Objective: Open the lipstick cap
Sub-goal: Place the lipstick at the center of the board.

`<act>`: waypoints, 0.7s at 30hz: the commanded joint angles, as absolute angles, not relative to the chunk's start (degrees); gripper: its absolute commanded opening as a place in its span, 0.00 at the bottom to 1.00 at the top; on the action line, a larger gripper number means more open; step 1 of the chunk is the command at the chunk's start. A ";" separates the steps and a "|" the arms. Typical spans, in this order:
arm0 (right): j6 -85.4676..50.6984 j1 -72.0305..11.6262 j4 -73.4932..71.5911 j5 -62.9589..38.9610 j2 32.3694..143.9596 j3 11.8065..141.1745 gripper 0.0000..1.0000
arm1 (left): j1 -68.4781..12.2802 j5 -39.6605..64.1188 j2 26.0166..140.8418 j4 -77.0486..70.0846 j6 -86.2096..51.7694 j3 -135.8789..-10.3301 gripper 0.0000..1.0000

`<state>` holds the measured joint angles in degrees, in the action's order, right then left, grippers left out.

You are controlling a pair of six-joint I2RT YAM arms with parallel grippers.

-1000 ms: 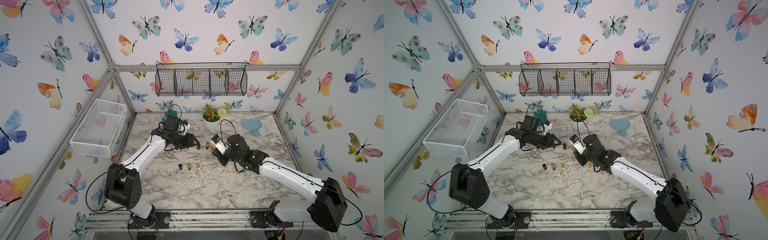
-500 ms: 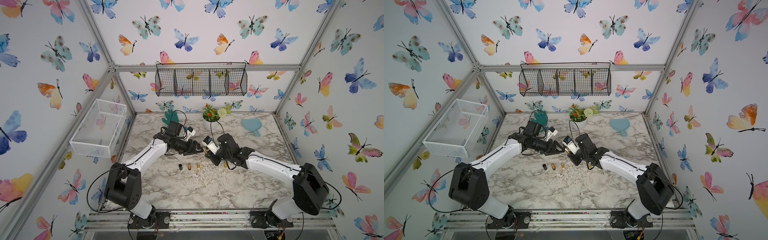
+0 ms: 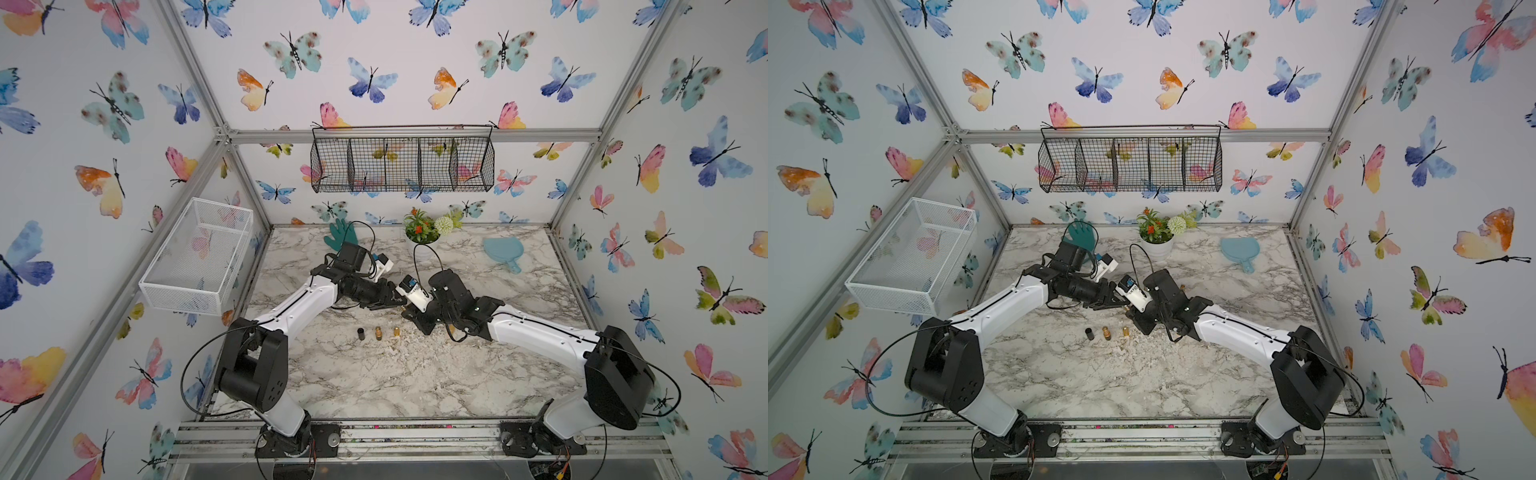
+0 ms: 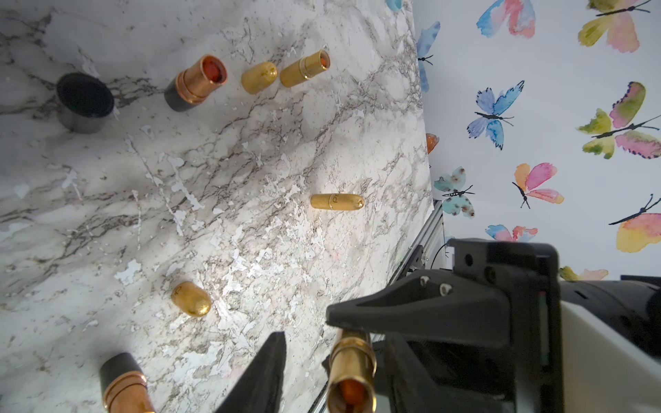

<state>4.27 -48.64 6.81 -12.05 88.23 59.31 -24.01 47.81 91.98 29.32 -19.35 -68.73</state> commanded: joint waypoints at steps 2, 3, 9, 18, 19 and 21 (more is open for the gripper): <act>3.60 -49.21 5.85 -12.88 87.98 60.26 0.02 | -24.06 48.69 92.37 29.00 -18.63 -69.66 0.42; 3.65 -49.22 5.94 -12.77 87.98 60.20 0.02 | -24.08 48.69 92.37 29.00 -18.66 -69.70 0.41; 3.52 -49.39 6.10 -12.83 88.06 60.13 0.02 | -24.17 49.58 92.29 29.01 -18.73 -69.57 0.33; 3.33 -49.39 6.23 -12.11 89.29 60.29 0.02 | -24.72 50.10 90.37 29.10 -18.63 -68.56 0.40; 3.30 -49.39 6.20 -12.09 89.46 60.29 0.02 | -24.83 50.11 90.35 29.09 -18.73 -68.47 0.38; 3.36 -49.39 6.16 -12.12 89.69 60.38 0.02 | -24.96 50.16 90.26 29.09 -18.65 -68.33 0.32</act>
<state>3.97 -49.12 6.76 -12.01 88.53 59.31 -24.51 48.62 91.96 29.15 -19.46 -68.77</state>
